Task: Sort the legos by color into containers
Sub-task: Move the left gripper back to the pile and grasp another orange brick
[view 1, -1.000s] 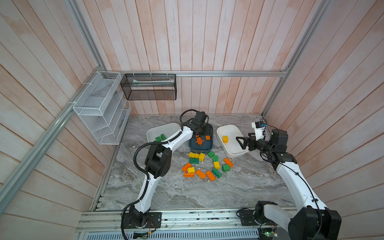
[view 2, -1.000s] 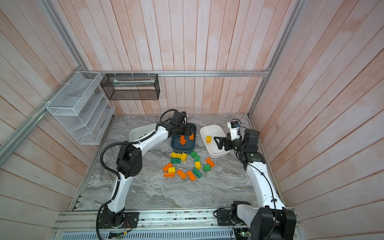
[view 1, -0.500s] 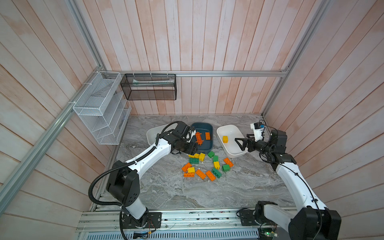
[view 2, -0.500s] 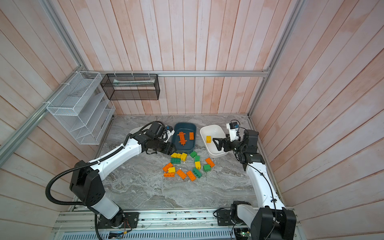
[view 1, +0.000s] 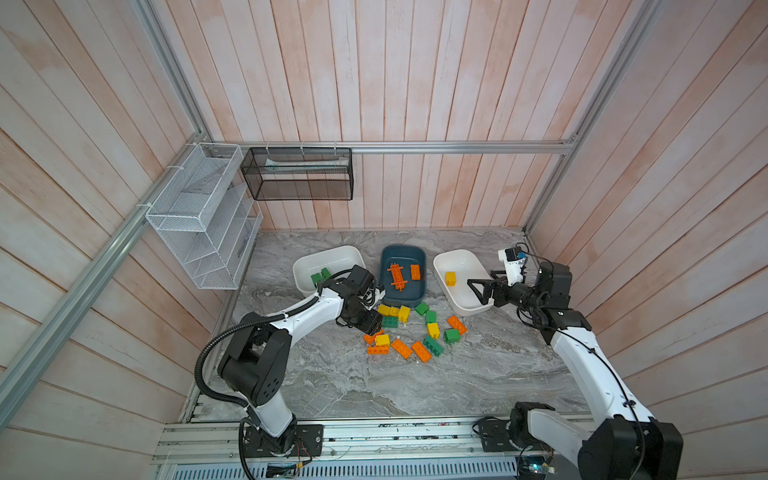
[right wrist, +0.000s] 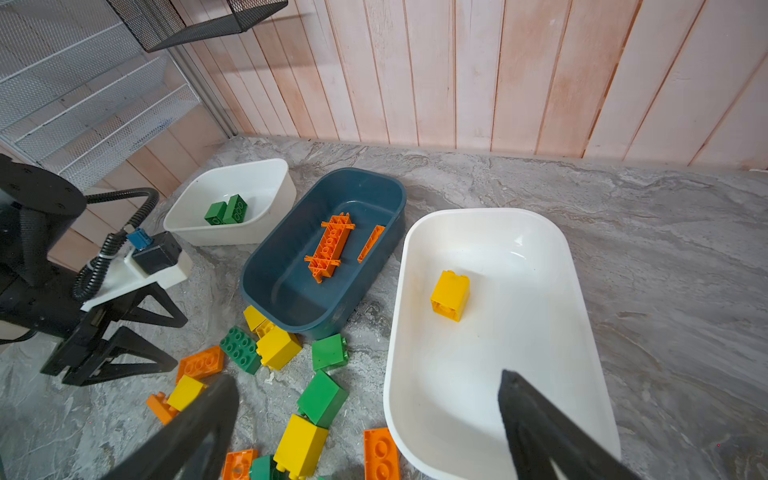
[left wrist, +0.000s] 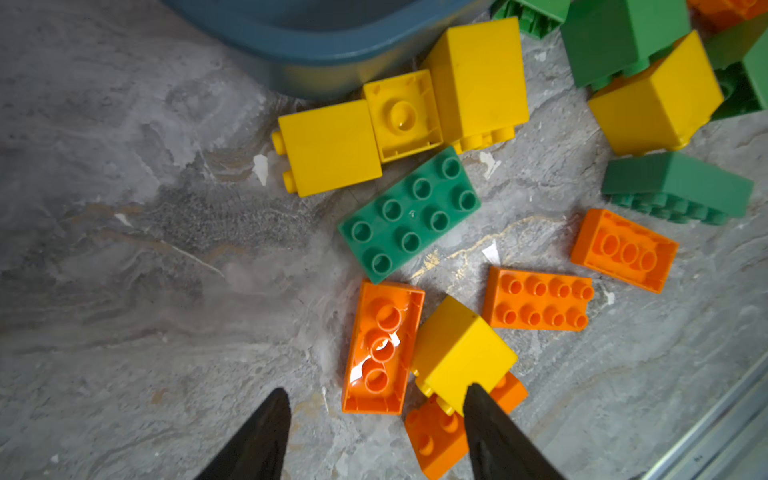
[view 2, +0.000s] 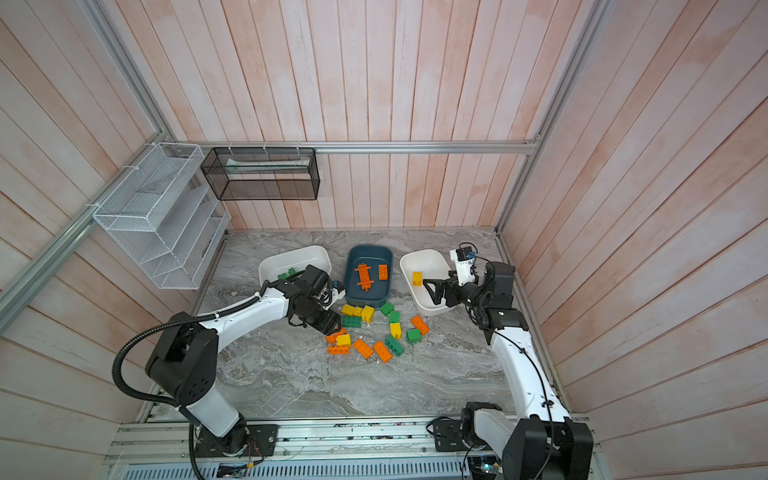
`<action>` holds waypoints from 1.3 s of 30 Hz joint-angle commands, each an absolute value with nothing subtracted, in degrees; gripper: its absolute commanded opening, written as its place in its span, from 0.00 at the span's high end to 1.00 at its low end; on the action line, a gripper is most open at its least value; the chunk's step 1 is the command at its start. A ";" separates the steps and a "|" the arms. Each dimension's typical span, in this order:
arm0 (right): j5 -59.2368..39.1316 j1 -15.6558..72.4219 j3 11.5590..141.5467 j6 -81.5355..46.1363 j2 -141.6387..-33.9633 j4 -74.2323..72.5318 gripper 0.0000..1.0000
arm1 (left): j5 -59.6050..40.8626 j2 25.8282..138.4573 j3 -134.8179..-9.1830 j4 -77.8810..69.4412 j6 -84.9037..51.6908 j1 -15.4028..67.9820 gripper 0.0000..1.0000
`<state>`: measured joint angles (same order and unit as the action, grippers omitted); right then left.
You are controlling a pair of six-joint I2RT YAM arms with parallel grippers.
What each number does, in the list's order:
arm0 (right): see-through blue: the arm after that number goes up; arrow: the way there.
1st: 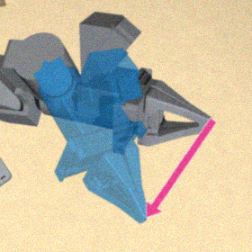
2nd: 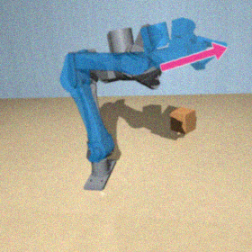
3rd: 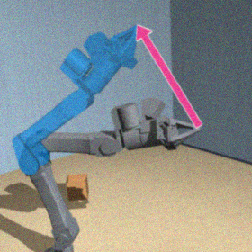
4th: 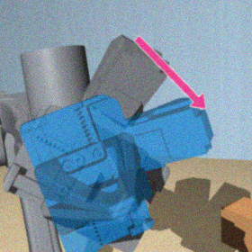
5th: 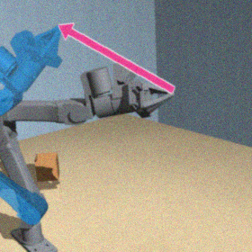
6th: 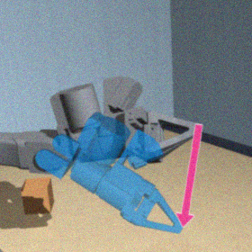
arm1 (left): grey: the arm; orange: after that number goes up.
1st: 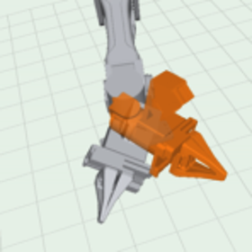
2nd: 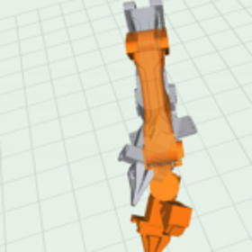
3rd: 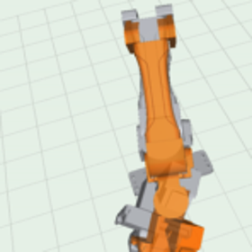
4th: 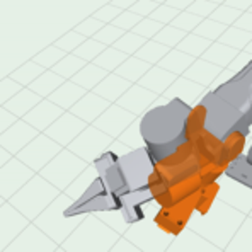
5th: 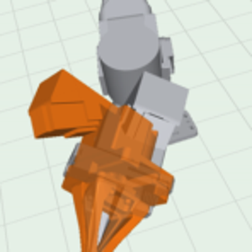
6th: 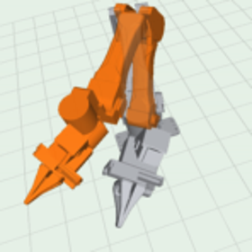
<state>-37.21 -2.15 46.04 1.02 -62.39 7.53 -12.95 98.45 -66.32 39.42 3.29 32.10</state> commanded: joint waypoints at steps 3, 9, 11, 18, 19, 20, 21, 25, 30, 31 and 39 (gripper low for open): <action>-37.95 -1.87 45.60 0.78 -62.04 7.74 0.02 | -10.79 101.45 -64.03 35.25 4.96 33.63 0.32; -37.88 -1.85 45.44 1.13 -61.72 8.18 0.02 | -9.52 103.27 -63.29 34.37 4.57 34.80 0.33; -37.88 -1.85 45.44 1.18 -61.71 8.26 0.02 | -9.99 103.36 -63.27 34.46 4.48 35.31 0.33; -38.34 -1.85 45.18 0.86 -62.14 7.86 0.02 | -9.50 101.13 -67.75 36.40 2.83 34.62 0.33; -38.44 -1.85 45.18 0.82 -62.23 7.84 0.02 | -9.90 100.83 -68.70 36.69 2.51 34.16 0.33; -38.46 -1.89 45.09 0.78 -62.22 7.68 0.02 | -9.95 100.59 -69.39 37.06 2.46 33.74 0.33; -38.49 -1.82 45.09 0.62 -62.21 7.48 0.02 | -9.92 100.51 -69.71 37.26 2.53 33.39 0.33; -38.40 -1.85 45.09 0.70 -62.29 7.40 0.02 | -8.67 101.14 -68.64 37.07 3.70 32.50 0.35; -38.38 -1.82 45.18 0.76 -62.30 7.55 0.02 | -9.68 103.30 -67.38 36.03 4.27 33.02 0.37; -38.25 -1.87 45.26 0.86 -62.32 7.57 0.02 | -9.64 103.71 -67.28 36.04 4.45 33.11 0.37; -38.24 -1.84 45.53 0.90 -62.33 7.74 0.02 | -8.38 104.37 -64.74 36.73 5.98 34.28 0.37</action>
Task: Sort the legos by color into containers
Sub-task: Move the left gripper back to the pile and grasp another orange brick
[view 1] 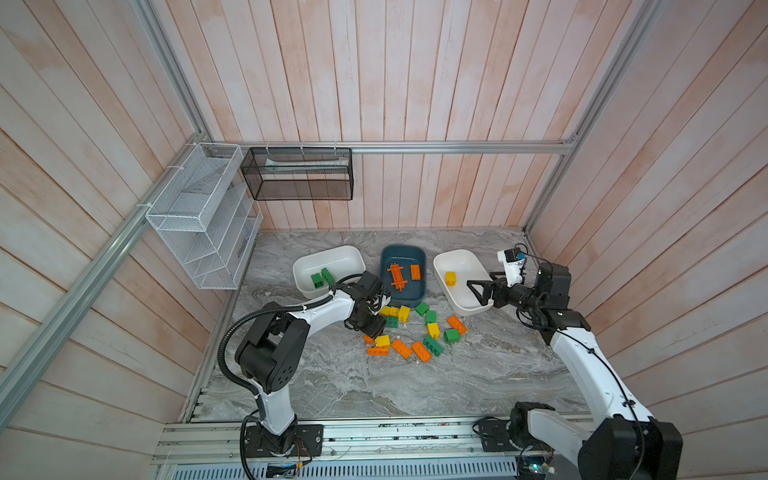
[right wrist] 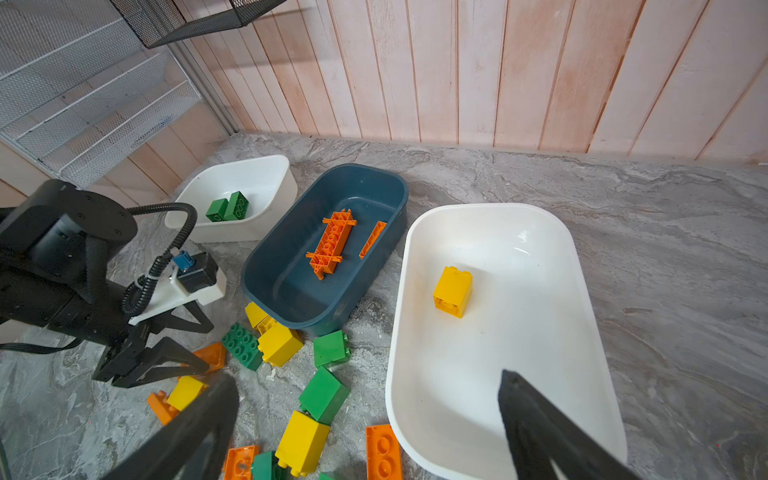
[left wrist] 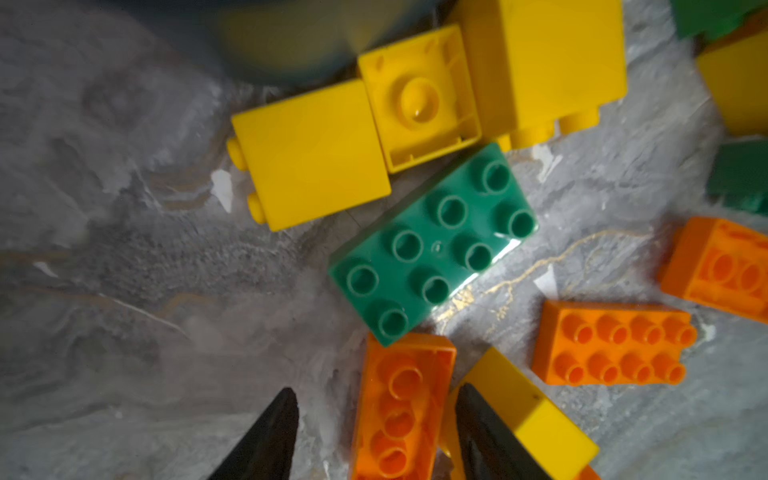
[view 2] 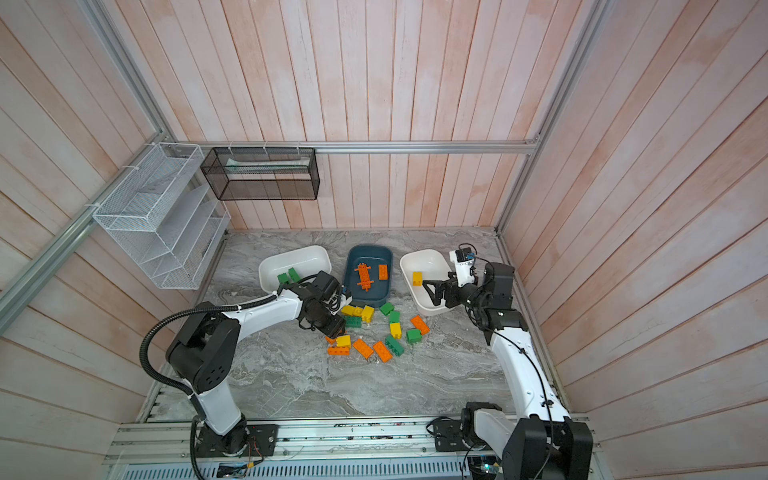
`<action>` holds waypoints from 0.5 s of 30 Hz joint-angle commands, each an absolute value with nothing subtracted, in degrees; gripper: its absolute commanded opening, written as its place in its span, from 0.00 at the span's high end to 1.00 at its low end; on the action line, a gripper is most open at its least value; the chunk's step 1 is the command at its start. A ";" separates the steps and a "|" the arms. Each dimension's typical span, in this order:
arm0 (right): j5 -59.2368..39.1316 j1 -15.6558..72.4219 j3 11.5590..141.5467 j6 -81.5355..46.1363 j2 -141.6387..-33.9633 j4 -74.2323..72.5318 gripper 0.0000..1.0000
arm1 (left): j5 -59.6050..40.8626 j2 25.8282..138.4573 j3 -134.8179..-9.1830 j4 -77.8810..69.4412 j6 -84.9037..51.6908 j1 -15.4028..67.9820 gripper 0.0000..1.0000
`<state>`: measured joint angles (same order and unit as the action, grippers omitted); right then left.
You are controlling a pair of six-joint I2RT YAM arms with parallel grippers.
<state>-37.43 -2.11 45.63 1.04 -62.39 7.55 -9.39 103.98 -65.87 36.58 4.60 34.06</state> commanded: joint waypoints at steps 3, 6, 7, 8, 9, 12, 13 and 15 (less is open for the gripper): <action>-38.51 -1.82 45.62 0.79 -62.51 7.81 0.02 | -9.39 103.85 -64.76 37.13 6.06 34.59 0.37; -38.50 -1.77 45.62 0.85 -62.59 7.78 0.02 | -11.55 103.01 -64.56 37.30 5.66 35.24 0.36; -38.53 -1.76 45.65 0.88 -62.58 7.76 0.02 | -11.64 102.90 -64.22 37.19 5.50 35.41 0.36; -38.54 -1.76 45.68 0.83 -62.66 7.74 0.02 | -10.83 103.08 -63.95 37.33 5.37 35.50 0.36; -38.50 -1.78 45.62 0.79 -62.64 7.73 0.02 | -9.92 103.62 -63.78 37.48 5.37 35.47 0.36; -38.58 -1.72 45.75 0.79 -62.92 7.58 0.02 | -8.22 104.94 -64.18 37.39 5.24 35.51 0.36; -38.67 -1.72 45.79 0.79 -62.96 7.70 0.02 | -7.82 105.04 -64.33 36.98 4.98 35.51 0.37; -38.54 -1.67 45.97 0.77 -62.94 7.76 0.02 | -6.33 105.18 -64.64 36.34 4.48 35.46 0.41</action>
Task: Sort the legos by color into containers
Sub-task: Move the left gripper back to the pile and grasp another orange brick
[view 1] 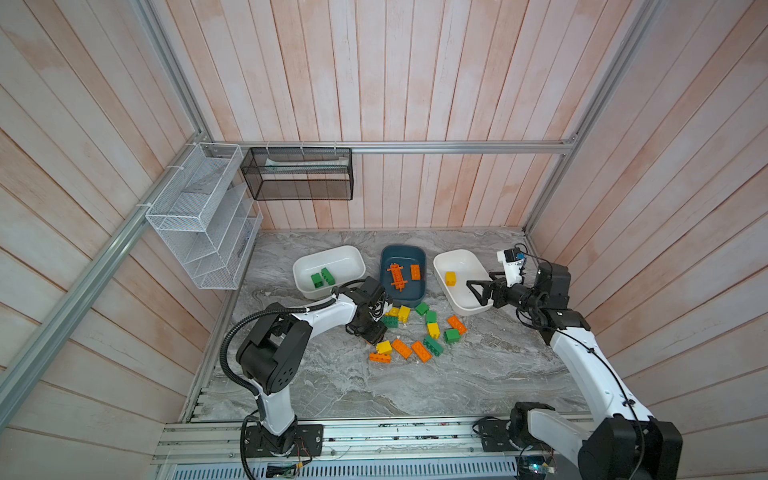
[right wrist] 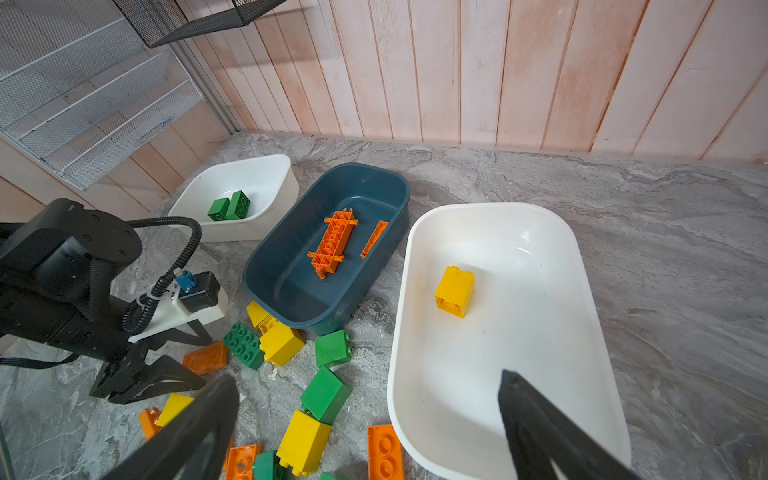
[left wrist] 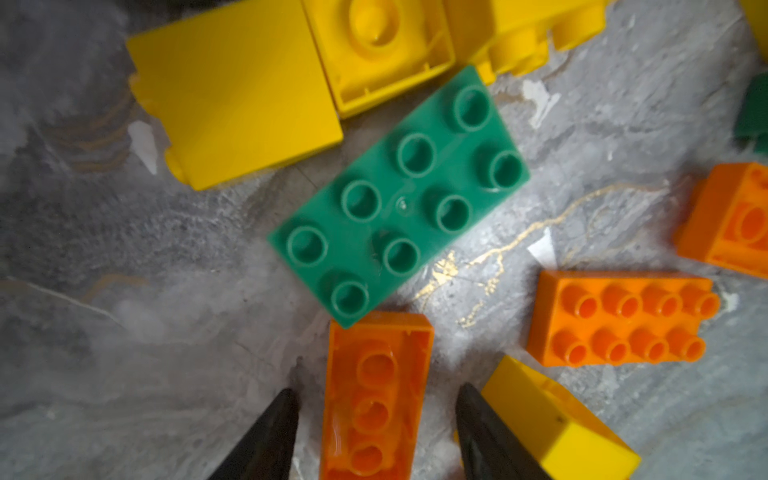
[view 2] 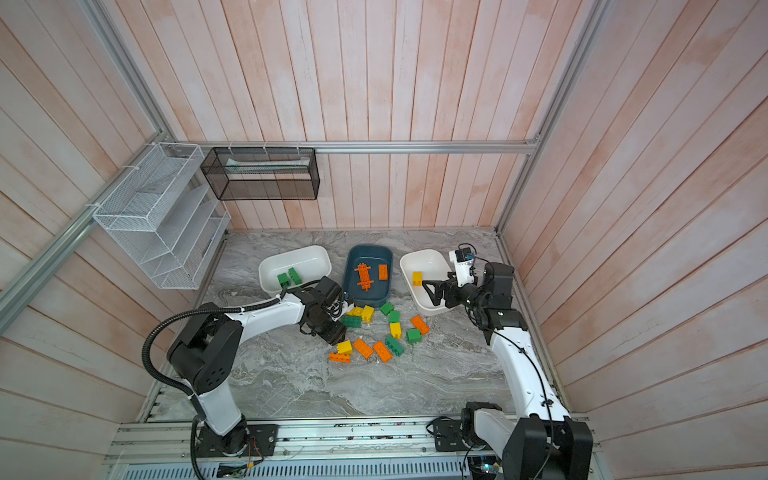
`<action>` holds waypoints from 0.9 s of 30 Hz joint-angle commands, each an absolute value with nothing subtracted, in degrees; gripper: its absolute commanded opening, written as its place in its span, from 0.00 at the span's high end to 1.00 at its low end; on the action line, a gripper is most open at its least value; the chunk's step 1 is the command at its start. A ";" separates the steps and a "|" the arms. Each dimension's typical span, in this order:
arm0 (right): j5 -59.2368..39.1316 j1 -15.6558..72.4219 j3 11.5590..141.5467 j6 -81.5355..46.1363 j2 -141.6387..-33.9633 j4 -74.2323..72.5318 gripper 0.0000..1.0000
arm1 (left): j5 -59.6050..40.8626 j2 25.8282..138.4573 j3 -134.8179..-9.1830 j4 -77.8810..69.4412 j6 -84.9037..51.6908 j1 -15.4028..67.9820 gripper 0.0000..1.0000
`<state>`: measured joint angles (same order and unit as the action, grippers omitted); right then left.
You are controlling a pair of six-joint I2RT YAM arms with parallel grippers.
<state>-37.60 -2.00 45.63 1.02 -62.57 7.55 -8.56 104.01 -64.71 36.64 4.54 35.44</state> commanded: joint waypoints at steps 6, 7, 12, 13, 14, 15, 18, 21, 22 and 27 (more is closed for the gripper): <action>-38.23 -1.69 45.79 0.92 -62.62 7.99 0.02 | -3.79 106.24 -64.04 35.77 4.97 36.01 0.50; -38.15 -1.67 45.70 0.94 -62.66 7.92 0.02 | -3.63 106.34 -63.76 35.67 5.01 36.20 0.51; -38.25 -1.57 45.55 0.79 -62.73 7.75 0.02 | -1.69 106.80 -62.87 35.48 5.29 37.09 0.52; -38.23 -1.63 45.53 0.79 -62.73 7.82 0.02 | -0.98 107.04 -62.89 35.80 5.27 37.18 0.55; -38.23 -1.58 45.53 0.69 -62.74 7.75 0.02 | -0.18 107.29 -63.06 36.30 5.28 37.17 0.58; -38.28 -1.58 45.52 0.70 -62.63 7.77 0.02 | 0.08 107.36 -63.27 36.91 5.29 37.17 0.61; -38.32 -1.46 45.62 0.70 -62.45 7.96 0.02 | -1.42 106.16 -64.90 39.22 5.20 37.03 0.68; -38.89 -1.45 45.64 0.45 -62.19 8.34 0.02 | -4.20 103.78 -68.74 42.84 3.67 36.49 0.69; -39.30 -1.47 45.64 0.29 -62.05 8.50 0.02 | -4.96 103.06 -70.70 44.30 3.29 36.34 0.69; -41.71 -1.36 45.83 -0.44 -61.88 8.57 0.02 | -7.90 101.94 -82.06 51.73 2.46 35.52 0.69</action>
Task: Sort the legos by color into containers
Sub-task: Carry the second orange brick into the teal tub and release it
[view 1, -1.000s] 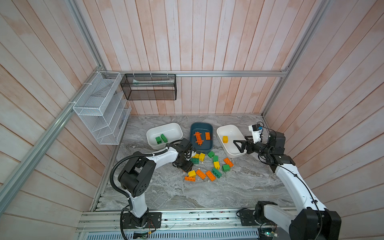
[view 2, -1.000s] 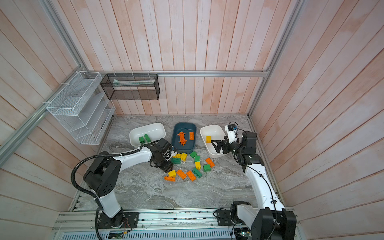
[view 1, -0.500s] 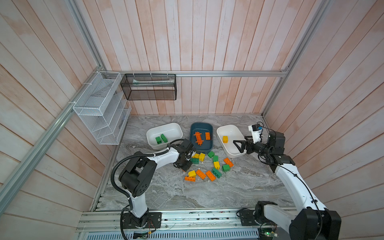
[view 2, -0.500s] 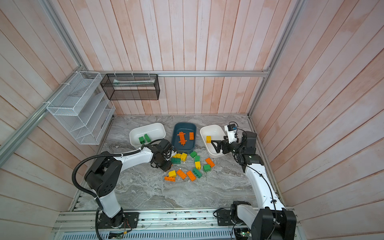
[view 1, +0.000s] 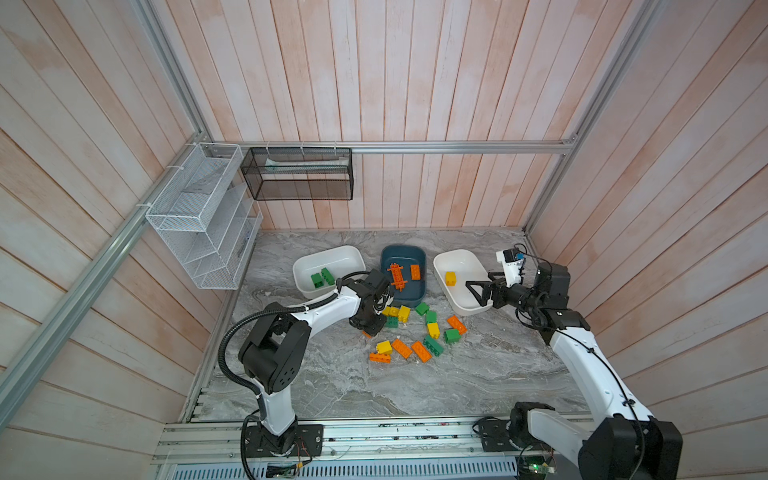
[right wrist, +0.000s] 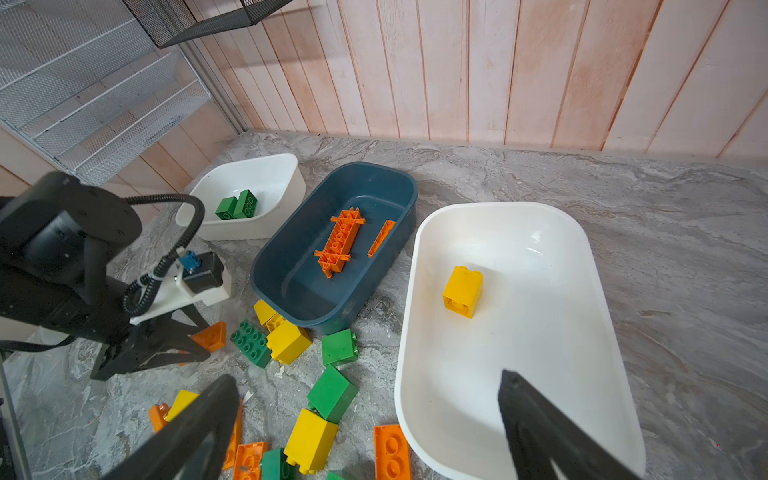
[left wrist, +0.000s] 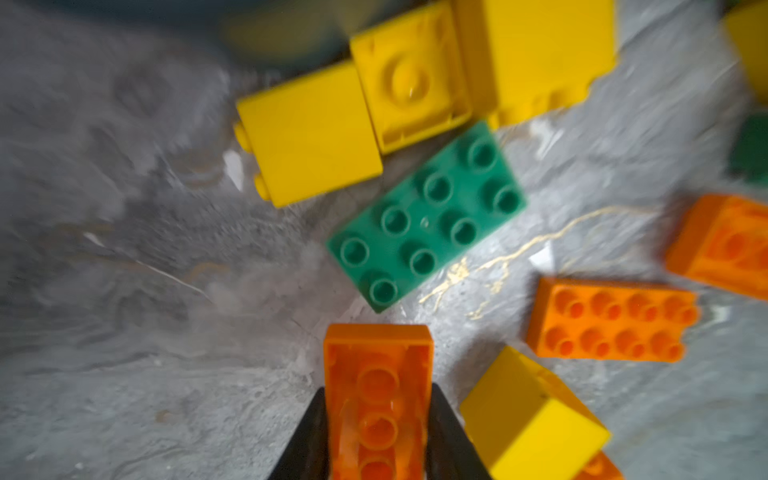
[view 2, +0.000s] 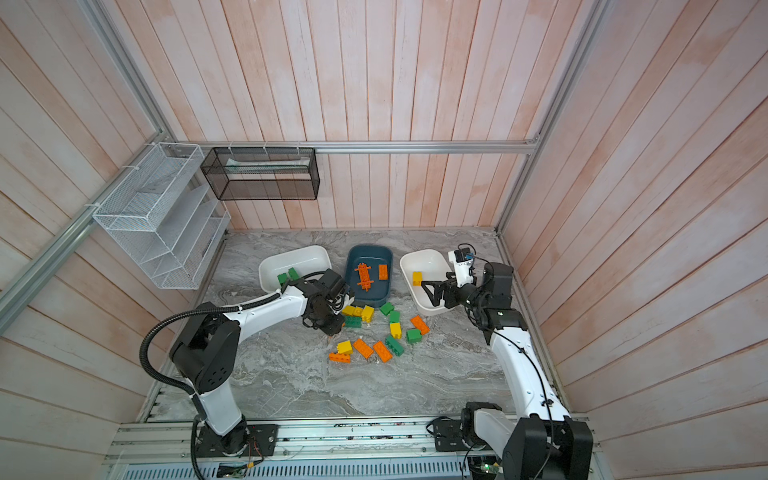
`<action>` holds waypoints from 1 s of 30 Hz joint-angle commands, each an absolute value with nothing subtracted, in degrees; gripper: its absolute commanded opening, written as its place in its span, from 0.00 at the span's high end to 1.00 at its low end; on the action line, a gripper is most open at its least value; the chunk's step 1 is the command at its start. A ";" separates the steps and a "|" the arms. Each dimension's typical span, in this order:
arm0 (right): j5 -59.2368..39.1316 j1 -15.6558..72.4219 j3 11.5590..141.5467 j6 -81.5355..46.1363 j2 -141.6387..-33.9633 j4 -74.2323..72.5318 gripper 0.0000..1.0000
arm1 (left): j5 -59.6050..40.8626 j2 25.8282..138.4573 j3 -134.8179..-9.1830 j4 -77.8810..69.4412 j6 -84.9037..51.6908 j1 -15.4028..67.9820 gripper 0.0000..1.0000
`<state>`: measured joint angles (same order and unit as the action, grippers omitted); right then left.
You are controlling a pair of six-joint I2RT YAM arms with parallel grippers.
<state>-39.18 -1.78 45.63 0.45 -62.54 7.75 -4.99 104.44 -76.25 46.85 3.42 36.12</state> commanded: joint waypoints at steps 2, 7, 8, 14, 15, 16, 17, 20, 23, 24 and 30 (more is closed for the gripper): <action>-42.72 -1.32 46.00 -0.93 -62.03 8.40 0.02 | -9.00 102.99 -86.81 53.20 2.46 35.12 0.69; -45.16 -0.02 46.84 -1.60 -63.03 8.00 0.02 | -13.39 108.78 -97.60 50.08 1.13 34.36 0.69; -45.25 0.28 47.01 -1.63 -63.13 8.00 0.02 | -14.06 110.44 -99.45 49.44 0.69 34.49 0.69; -46.51 2.49 47.45 -2.04 -64.42 8.14 0.02 | -17.02 121.34 -109.44 43.85 -2.35 34.92 0.69; -46.58 2.89 47.58 -1.79 -64.65 8.41 0.02 | -16.77 122.48 -110.16 42.72 -2.41 35.20 0.69; -46.58 3.21 47.72 -1.64 -64.92 8.61 0.02 | -16.40 123.68 -110.96 41.67 -2.70 35.56 0.69; -46.41 3.53 47.81 -1.59 -65.04 8.70 0.02 | -16.37 125.08 -111.75 40.43 -3.61 35.76 0.69; -46.29 3.98 48.14 -1.58 -65.61 8.94 0.02 | -14.18 128.89 -113.91 37.96 -6.02 36.41 0.69; -45.75 4.16 48.81 -0.68 -66.03 9.98 0.02 | -10.30 132.62 -116.81 38.27 -7.88 36.99 0.69; -45.40 4.18 49.10 -0.23 -66.16 10.51 0.02 | -8.76 133.63 -117.34 38.59 -8.66 37.01 0.69; -44.74 4.10 49.31 0.68 -66.38 11.42 0.02 | -9.97 135.85 -121.14 39.34 -11.05 36.91 0.52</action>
<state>-44.91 3.79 47.86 -0.38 -66.00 9.87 -10.02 135.26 -118.48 40.05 -8.86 37.15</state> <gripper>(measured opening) 0.981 0.470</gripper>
